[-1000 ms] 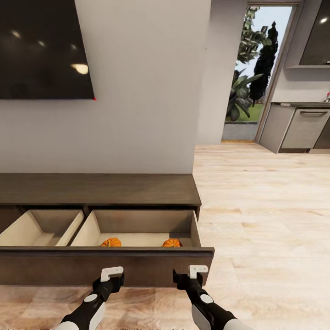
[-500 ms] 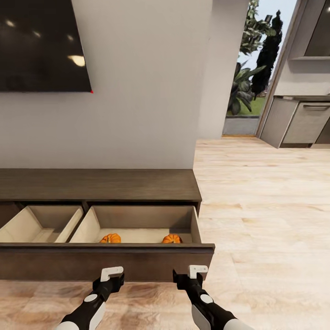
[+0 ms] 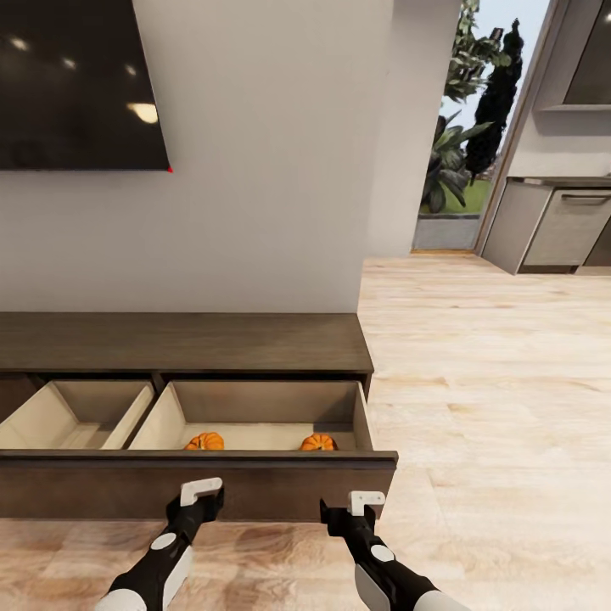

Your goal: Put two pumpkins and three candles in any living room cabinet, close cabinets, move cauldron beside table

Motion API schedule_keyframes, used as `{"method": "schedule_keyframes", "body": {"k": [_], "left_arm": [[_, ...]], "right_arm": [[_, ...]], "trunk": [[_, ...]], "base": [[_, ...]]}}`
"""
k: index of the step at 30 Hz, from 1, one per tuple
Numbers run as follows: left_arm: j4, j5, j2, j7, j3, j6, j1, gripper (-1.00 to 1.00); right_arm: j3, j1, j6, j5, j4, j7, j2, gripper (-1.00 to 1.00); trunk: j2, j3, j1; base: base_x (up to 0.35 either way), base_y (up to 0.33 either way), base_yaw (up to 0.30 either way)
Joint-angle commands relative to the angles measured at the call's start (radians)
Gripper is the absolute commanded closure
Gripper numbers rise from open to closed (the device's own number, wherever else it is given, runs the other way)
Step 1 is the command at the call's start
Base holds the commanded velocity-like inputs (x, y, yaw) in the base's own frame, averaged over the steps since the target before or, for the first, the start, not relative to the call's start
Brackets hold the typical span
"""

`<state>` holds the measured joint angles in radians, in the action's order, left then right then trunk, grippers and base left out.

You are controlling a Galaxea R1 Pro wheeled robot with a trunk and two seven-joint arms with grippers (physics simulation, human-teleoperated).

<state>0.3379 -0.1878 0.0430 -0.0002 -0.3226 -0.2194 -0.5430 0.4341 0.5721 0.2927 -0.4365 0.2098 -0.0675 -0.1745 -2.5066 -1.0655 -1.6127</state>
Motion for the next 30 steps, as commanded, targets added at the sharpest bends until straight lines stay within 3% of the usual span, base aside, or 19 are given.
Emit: {"method": "schedule_keyframes", "body": {"k": [1,22,30], "left_arm": [[0.000,0.000,0.000,0.001,-0.004,-0.016,0.002,-1.00],[0.001,-0.002,0.000,-0.007,-0.009,-0.035,0.014,-1.00],[0.001,-0.002,0.000,-0.008,-0.009,-0.036,0.014,-1.00]], "right_arm": [[0.000,0.000,0.000,0.000,0.000,0.000,0.000,-1.00],[-0.002,0.000,0.007,0.001,0.000,0.000,0.000,-1.00],[-0.002,0.000,0.046,-0.002,-0.001,0.000,0.000,-1.00]], "trunk": [[0.000,0.000,0.000],[0.000,0.000,0.000],[0.000,0.000,0.000]], "base": [[0.000,0.000,0.000],[0.080,0.019,0.000],[0.093,0.000,0.000]]}}
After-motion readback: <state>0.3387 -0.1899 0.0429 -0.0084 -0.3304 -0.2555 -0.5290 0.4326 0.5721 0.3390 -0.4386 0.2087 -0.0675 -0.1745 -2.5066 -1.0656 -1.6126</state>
